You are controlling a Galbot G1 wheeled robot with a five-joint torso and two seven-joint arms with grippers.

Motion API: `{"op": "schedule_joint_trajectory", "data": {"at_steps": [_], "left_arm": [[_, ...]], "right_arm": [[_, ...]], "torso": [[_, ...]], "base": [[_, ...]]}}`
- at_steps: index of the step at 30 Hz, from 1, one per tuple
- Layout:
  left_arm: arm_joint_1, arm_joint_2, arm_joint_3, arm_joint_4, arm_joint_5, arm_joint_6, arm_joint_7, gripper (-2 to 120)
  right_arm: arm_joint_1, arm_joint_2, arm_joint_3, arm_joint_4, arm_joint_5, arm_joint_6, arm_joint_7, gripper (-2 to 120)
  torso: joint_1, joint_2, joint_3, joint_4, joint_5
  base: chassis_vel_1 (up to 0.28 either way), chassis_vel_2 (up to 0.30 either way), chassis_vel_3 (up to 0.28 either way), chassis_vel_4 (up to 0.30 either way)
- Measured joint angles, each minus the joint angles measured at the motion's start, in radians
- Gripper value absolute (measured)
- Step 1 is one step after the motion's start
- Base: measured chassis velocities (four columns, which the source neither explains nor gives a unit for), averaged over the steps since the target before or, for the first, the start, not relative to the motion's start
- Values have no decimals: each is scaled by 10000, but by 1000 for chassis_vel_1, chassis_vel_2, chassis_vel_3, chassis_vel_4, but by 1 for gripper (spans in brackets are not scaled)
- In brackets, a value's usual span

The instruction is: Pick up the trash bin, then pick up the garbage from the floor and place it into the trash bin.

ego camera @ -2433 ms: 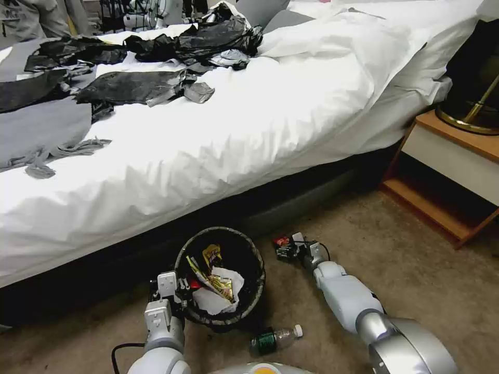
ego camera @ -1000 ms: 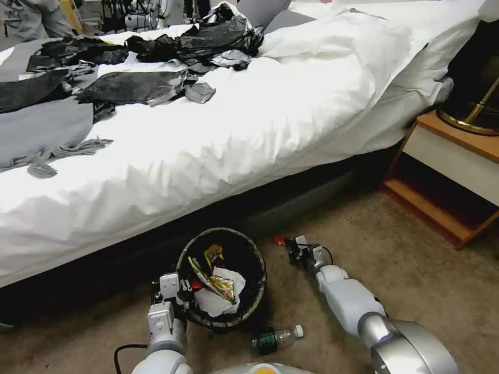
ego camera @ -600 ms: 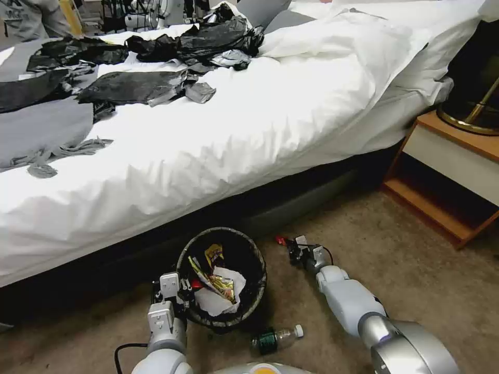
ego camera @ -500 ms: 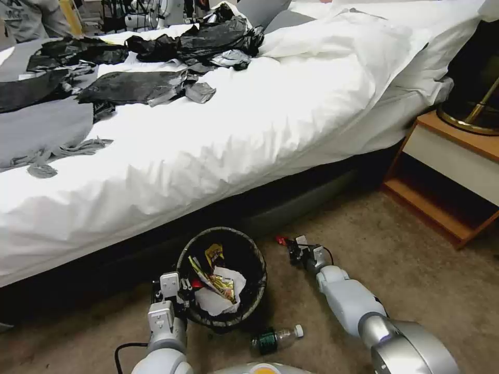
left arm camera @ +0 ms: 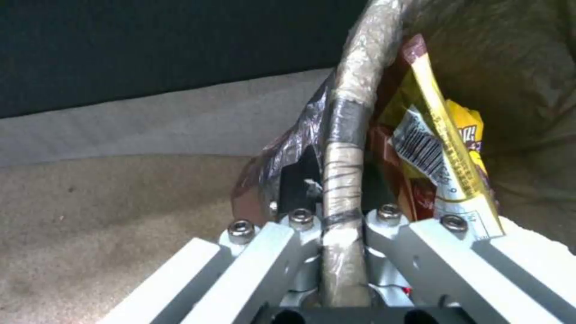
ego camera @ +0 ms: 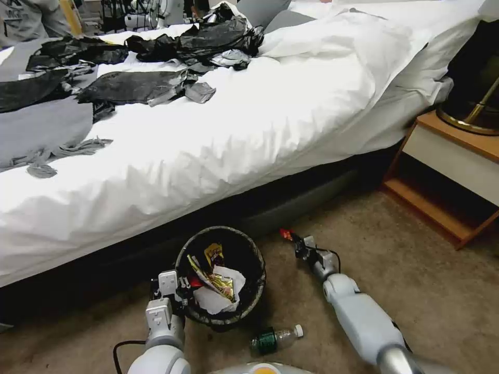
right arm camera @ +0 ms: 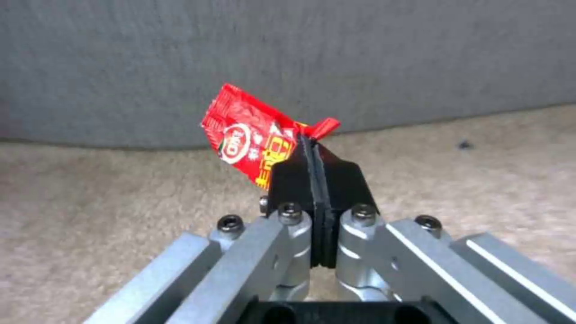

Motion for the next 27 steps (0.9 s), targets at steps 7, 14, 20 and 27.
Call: {"op": "schedule_joint_trajectory", "data": {"at_steps": [7,14,20,27], "left_arm": [[3,23,38,8,-12,6,-17,0],[-18,48,67,58,-19,5,-27,0],[-72,77,199,137,-15,3,-36,0],[-87,104,336,193,4,1,-38,0]], "right_arm": [[-1405,-561,1177,2475,322,508,39,0],[-2815,-978,2018,5148,1026,876,-342,0],[-4203,-1232,2187,7607,1717,1299,-1075,0],[-5377,-1411,1336,10069,1328,1365,-1910,0]], "torso": [[0,0,-1,1,-1],[0,0,-1,3,2],[0,1,-3,3,3],[-1,1,-3,4,2]], "base": [[0,0,0,0],[0,0,0,0],[0,0,0,0],[0,0,0,0]]}}
